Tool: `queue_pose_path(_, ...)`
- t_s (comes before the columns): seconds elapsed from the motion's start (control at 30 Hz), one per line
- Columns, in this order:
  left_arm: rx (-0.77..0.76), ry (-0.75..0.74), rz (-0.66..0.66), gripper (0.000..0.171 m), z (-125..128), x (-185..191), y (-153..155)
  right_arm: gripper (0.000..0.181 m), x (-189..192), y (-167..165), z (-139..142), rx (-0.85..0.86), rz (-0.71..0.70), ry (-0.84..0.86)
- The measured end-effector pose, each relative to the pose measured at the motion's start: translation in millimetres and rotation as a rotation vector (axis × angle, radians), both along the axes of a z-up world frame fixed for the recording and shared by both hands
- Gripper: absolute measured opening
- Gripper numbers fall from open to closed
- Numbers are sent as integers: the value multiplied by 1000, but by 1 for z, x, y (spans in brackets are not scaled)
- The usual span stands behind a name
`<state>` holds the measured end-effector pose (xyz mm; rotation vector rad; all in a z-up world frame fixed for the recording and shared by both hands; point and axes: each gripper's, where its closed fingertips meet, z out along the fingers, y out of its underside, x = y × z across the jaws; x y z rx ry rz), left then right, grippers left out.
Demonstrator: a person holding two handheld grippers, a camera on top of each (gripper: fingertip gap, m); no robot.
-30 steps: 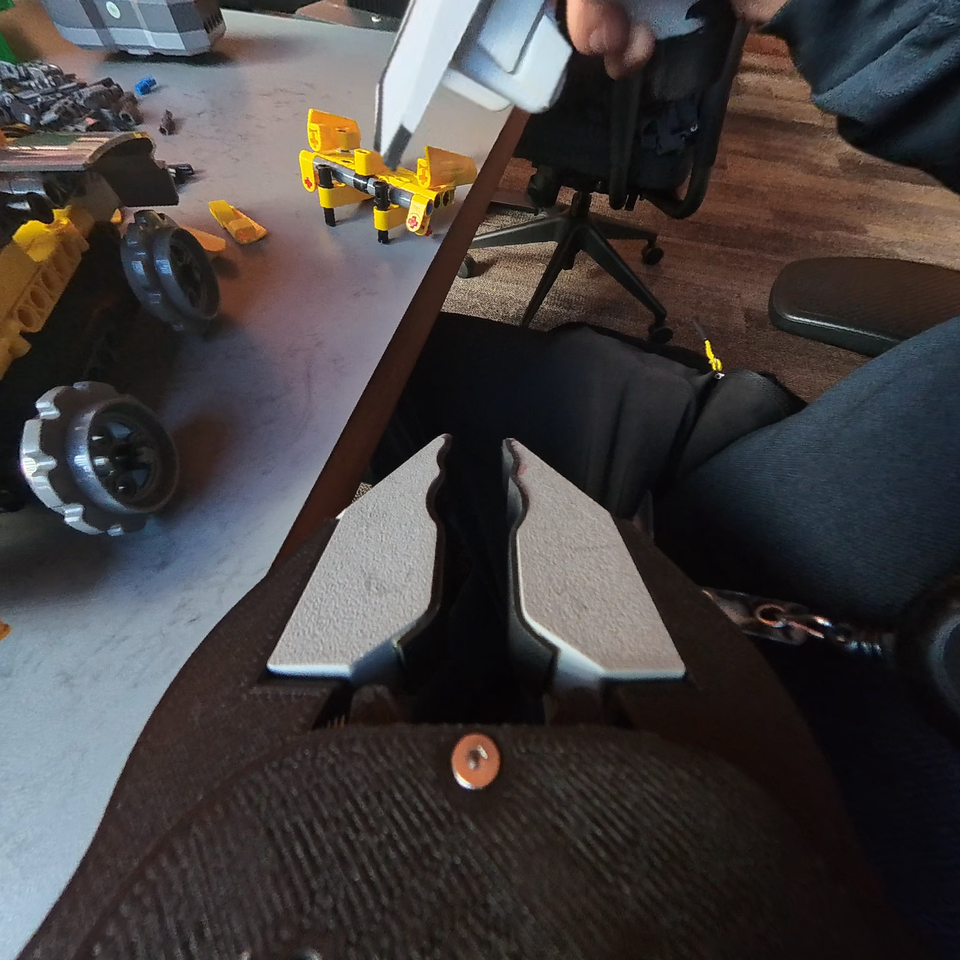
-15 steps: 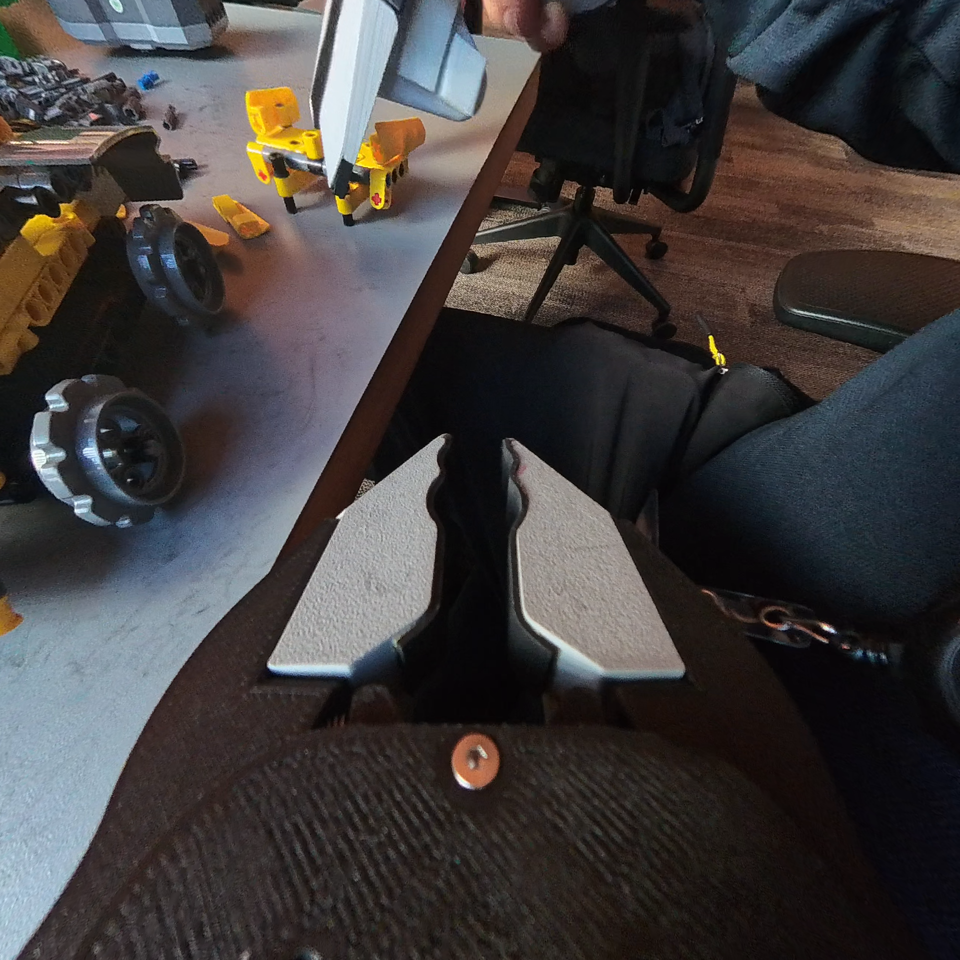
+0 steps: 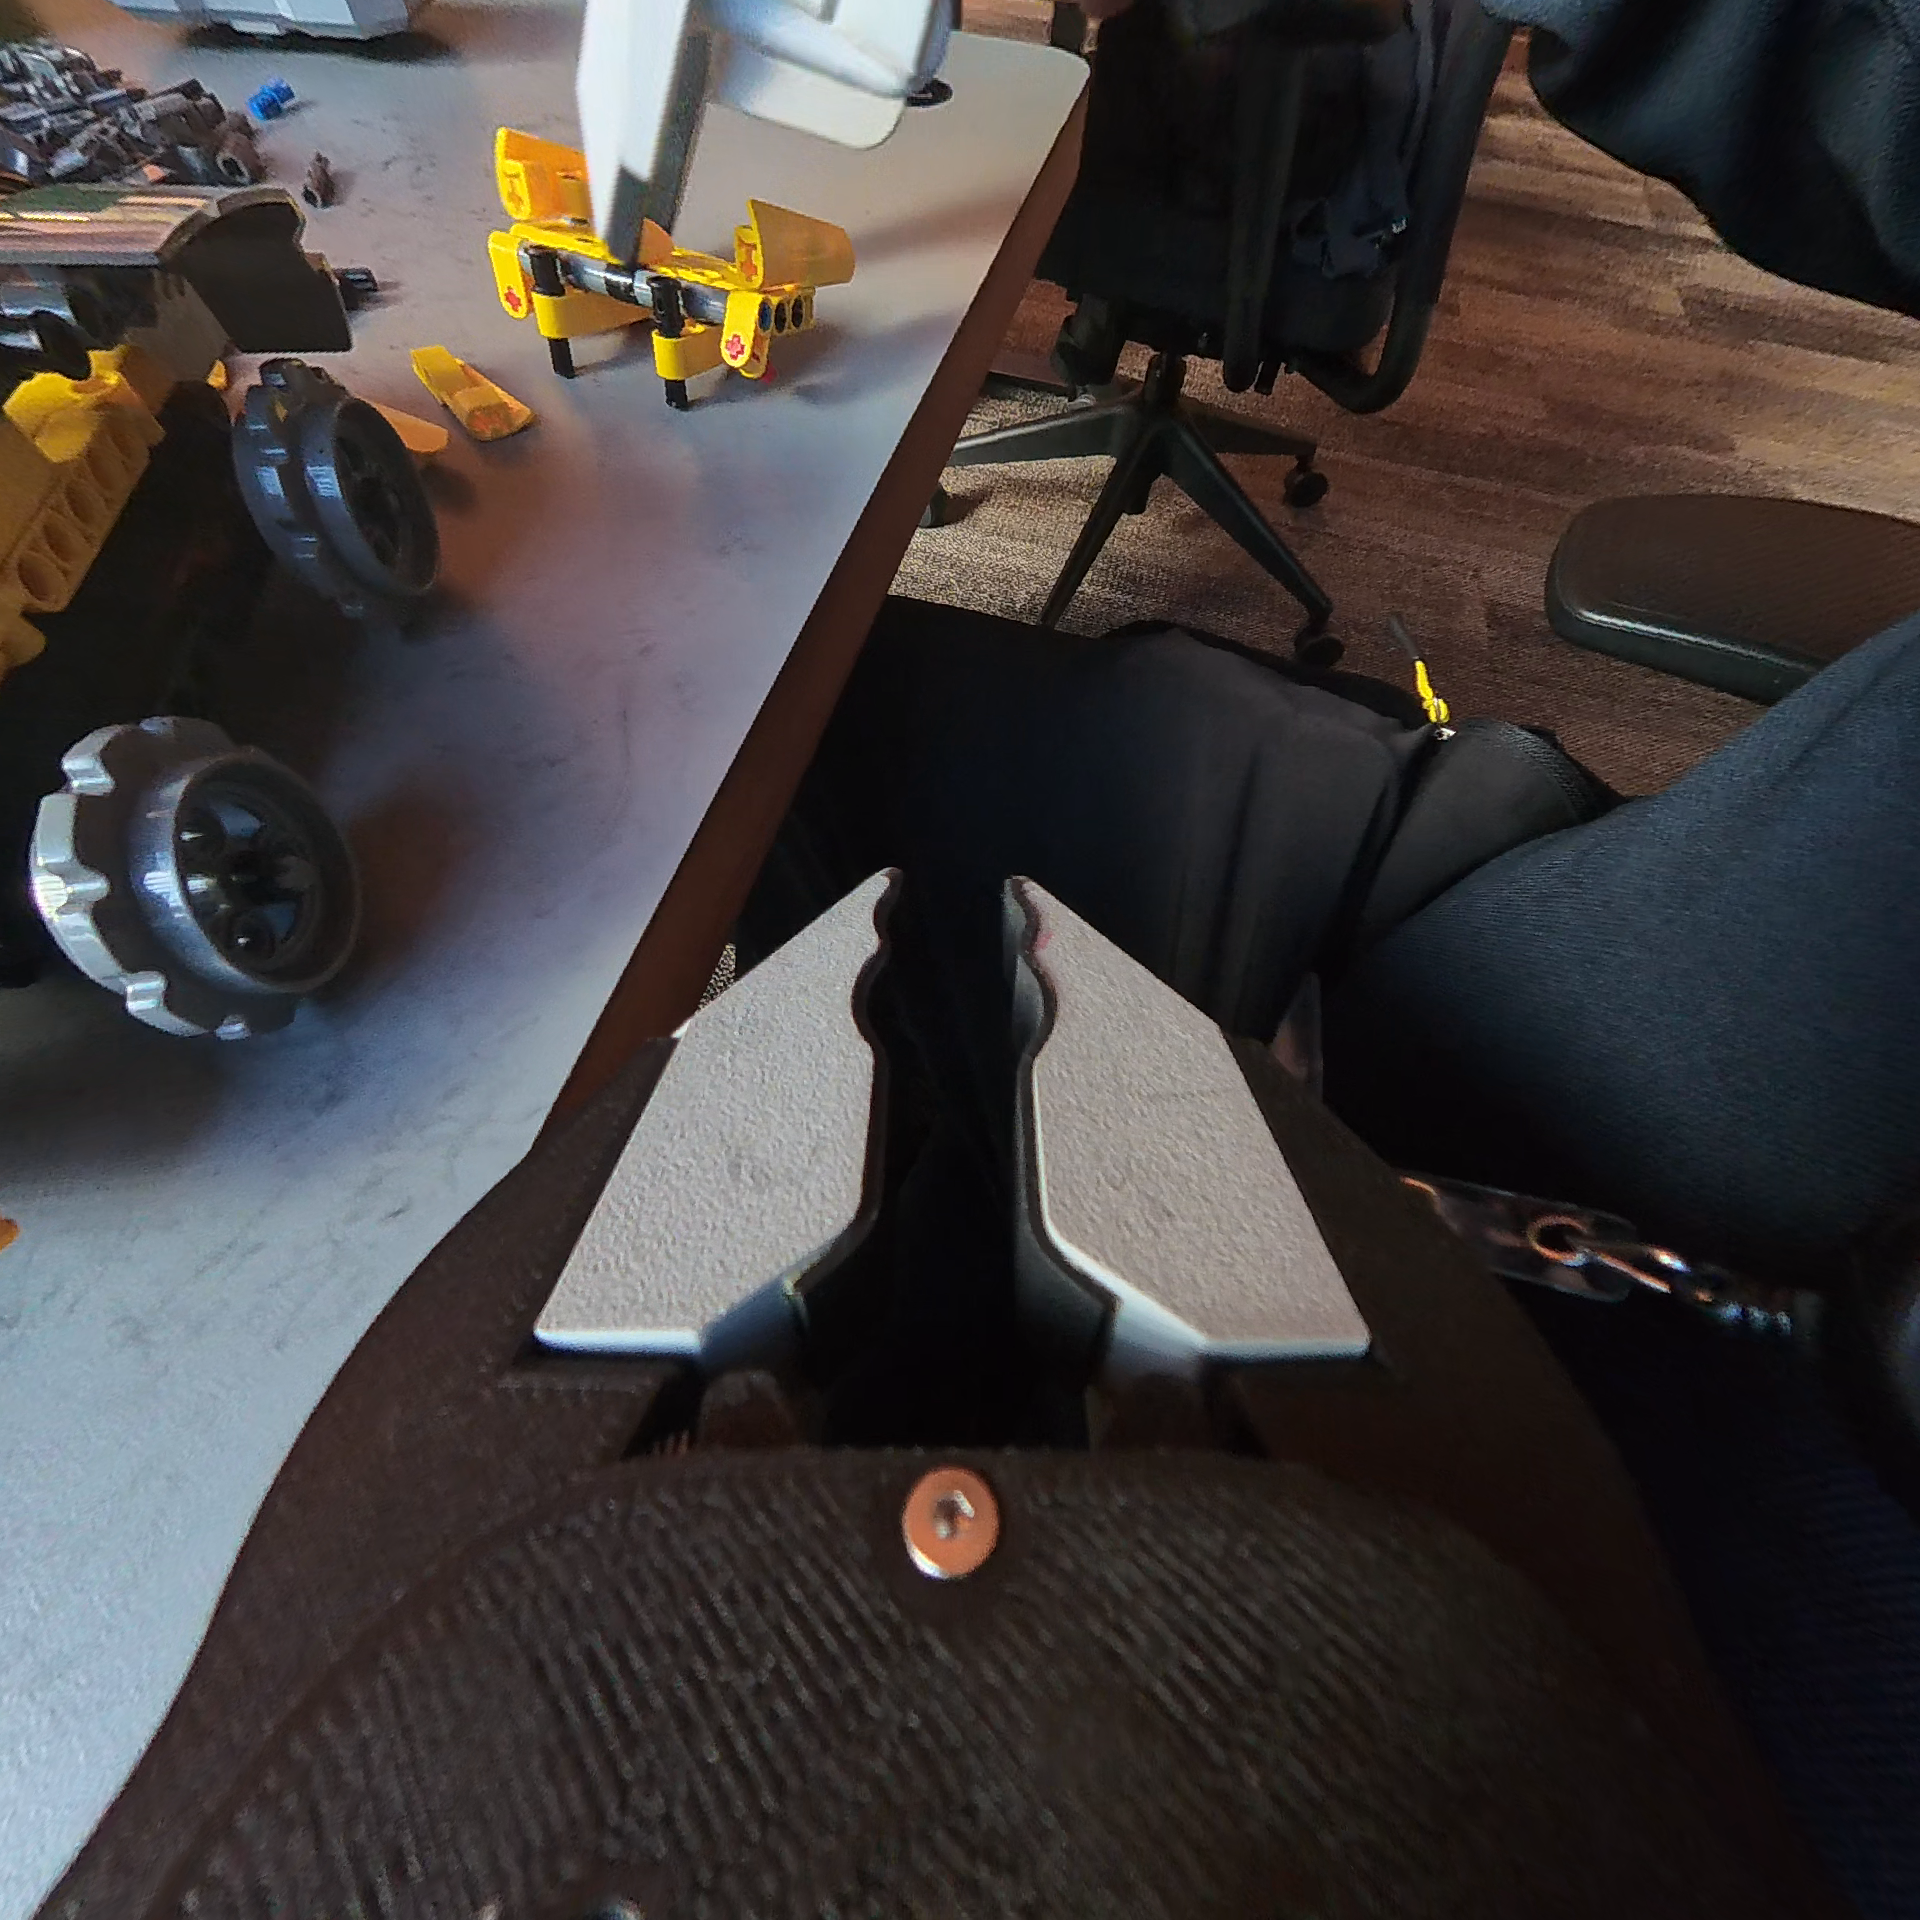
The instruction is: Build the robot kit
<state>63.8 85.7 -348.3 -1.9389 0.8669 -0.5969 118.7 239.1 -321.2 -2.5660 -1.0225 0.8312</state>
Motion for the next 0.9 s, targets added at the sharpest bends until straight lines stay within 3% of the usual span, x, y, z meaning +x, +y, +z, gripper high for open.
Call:
queue_pose_path(0.1,-3,3,-4,15,-1,1,-2,38,0,1,-9,10,0,-67)
queue_pose_path(0.33,-6,3,-4,15,-1,0,-3,36,-5,3,-7,86,56,-115)
queue_pose_path(0.5,-9,53,-9,15,-8,-1,-4,36,-9,5,-1,76,43,-46)
queue_pose_path(0.9,-6,51,-14,16,-8,2,-3,37,-51,22,76,60,80,193)
